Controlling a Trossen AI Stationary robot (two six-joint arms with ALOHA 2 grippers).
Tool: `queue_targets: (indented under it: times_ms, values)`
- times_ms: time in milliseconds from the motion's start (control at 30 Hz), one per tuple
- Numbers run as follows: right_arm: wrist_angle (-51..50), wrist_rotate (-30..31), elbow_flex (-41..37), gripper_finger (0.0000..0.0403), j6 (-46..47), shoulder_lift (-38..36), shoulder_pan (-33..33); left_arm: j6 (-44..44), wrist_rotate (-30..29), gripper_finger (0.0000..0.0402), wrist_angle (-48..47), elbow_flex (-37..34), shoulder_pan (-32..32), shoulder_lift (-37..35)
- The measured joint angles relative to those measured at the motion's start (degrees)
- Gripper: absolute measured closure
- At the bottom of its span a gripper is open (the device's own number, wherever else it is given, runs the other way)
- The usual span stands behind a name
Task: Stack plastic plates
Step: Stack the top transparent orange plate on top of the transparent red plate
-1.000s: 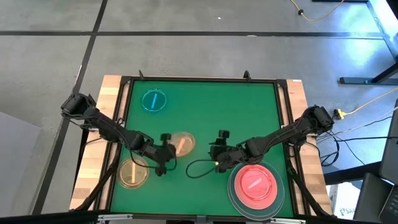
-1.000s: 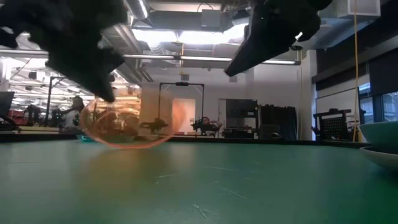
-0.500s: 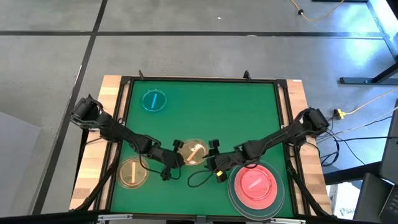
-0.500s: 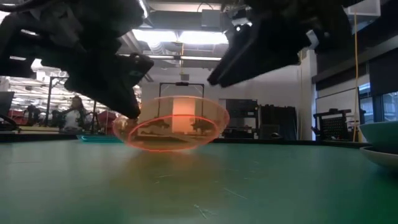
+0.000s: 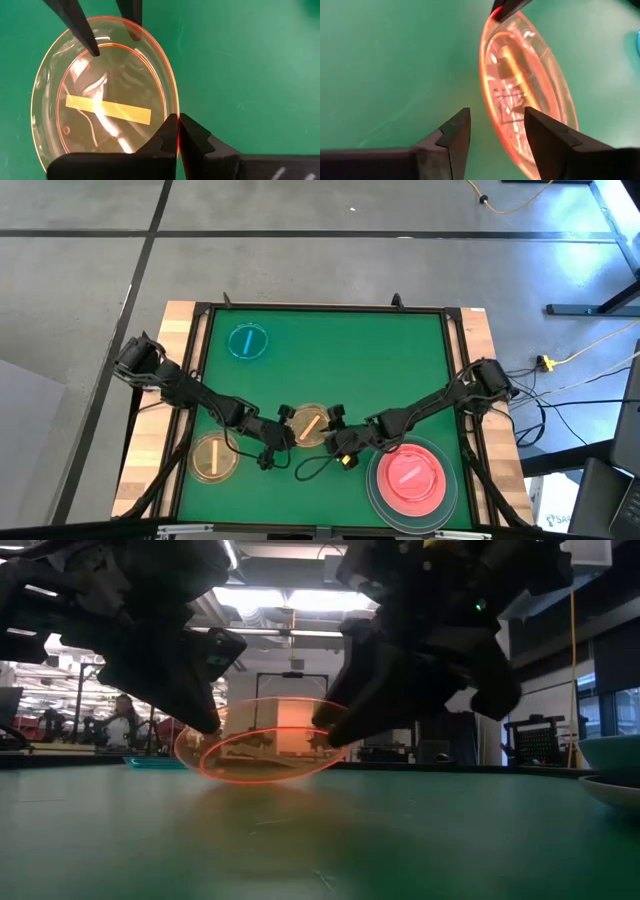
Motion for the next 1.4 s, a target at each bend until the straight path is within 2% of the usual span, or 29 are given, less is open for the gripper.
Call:
queue_targets:
  times_ms: [133, 500, 633, 767, 933, 1167, 1300, 1400]
  values:
    - [1.2, 0.0, 0.0, 0.0248, -0.8, 0.0, 0.0, 0.0, 0.0, 0.0399, -0.1, 0.0, 0.0, 0.0]
    - [0.3, 1.5, 0.0, 0.0393, -6.2, 0.0, 0.1, -2.2, -0.6, 0.0399, -0.2, 0.0, 0.0, 0.0]
    - [0.1, 2.1, 0.0, 0.0392, -6.6, 0.0, 0.1, -4.9, -2.9, 0.0393, -0.5, 0.0, 0.2, 0.0]
    - [-1.8, 3.4, 1.1, 0.0391, -6.3, -0.1, 0.1, -5.0, -3.7, 0.0369, -2.4, -0.1, 0.1, -0.6]
    - [-12.3, 5.1, 6.7, 0.0399, -1.5, -1.3, 2.0, -6.7, -3.6, 0.0353, -8.3, 0.0, -1.3, -5.6]
    - [-37.1, 4.9, 16.2, 0.0394, 8.6, -5.4, 8.0, -9.7, -3.6, 0.0351, -11.4, 0.0, -4.4, -10.8]
    - [-49.8, 0.9, 21.6, 0.0394, 19.6, -8.6, 11.8, -9.7, -3.9, 0.0351, -11.3, -0.1, -5.6, -10.9]
    - [-55.9, -4.9, 24.2, 0.0394, 30.5, -11.7, 14.3, -10.6, -5.2, 0.0351, -11.4, -0.1, -5.6, -10.9]
